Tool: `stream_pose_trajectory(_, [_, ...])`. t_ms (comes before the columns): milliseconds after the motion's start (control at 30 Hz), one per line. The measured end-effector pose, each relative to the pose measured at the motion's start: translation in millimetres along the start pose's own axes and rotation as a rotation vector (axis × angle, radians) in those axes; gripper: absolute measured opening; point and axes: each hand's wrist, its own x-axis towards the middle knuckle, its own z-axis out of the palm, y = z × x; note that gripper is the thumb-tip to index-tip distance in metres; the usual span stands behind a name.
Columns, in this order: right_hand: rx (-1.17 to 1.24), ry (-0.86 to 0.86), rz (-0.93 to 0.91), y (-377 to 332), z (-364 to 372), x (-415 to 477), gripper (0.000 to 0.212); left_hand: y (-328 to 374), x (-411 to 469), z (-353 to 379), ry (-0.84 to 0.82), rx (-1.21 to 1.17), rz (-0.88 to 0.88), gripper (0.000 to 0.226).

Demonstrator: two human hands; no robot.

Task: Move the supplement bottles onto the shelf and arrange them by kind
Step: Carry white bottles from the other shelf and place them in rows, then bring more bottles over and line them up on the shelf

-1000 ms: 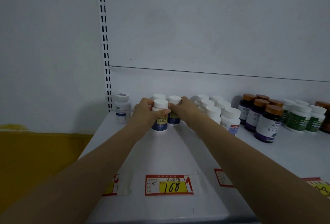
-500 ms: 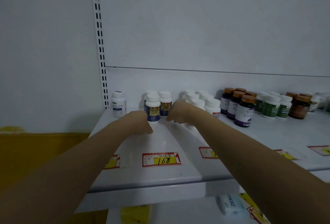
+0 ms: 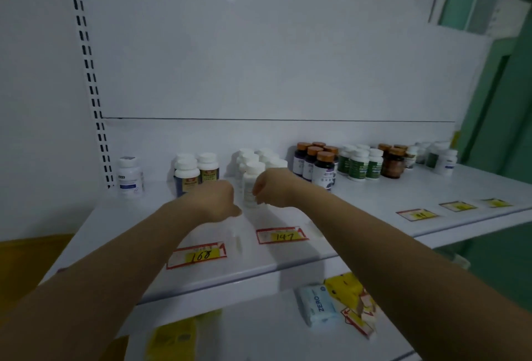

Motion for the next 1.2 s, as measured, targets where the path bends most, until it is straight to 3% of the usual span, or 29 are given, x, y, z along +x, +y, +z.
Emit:
stream_pose_trajectory(167, [-0.131,0.030,0.107,82.9,-22.9,-43.4,0.028,94.6,6.2,9.3,0.001,0.073,0.149,0.033])
stream_pose_trajectory(367, [-0.225,0.014,0.309,222.1,-61.8,-139.4,0.032,260.3,29.0,46.4,-0.087,0.138,0.382,0.045])
stream_pose_trajectory(533, [-0.233,0.028,0.527,348.4,-85.2,-234.8,0.031,397.1,44.1,88.7,-0.174,0.075,0.542,0.048])
stream_pose_trajectory(733, [-0.196,-0.004,0.763,481.2,-104.7,-310.8,0.031,519.7,78.5,131.0,-0.163,0.041,0.648,0.047])
stream_pose_trajectory(1000, [-0.199,0.044,0.855,608.1,-114.4,-289.4,0.032,617.3,179.7,164.1,-0.080,0.064,0.670,0.049])
stream_pose_trajectory(1200, [-0.182,0.099,0.761,671.1,-145.0,-217.0,0.033,642.5,267.4,155.0,0.023,0.027,0.611,0.050])
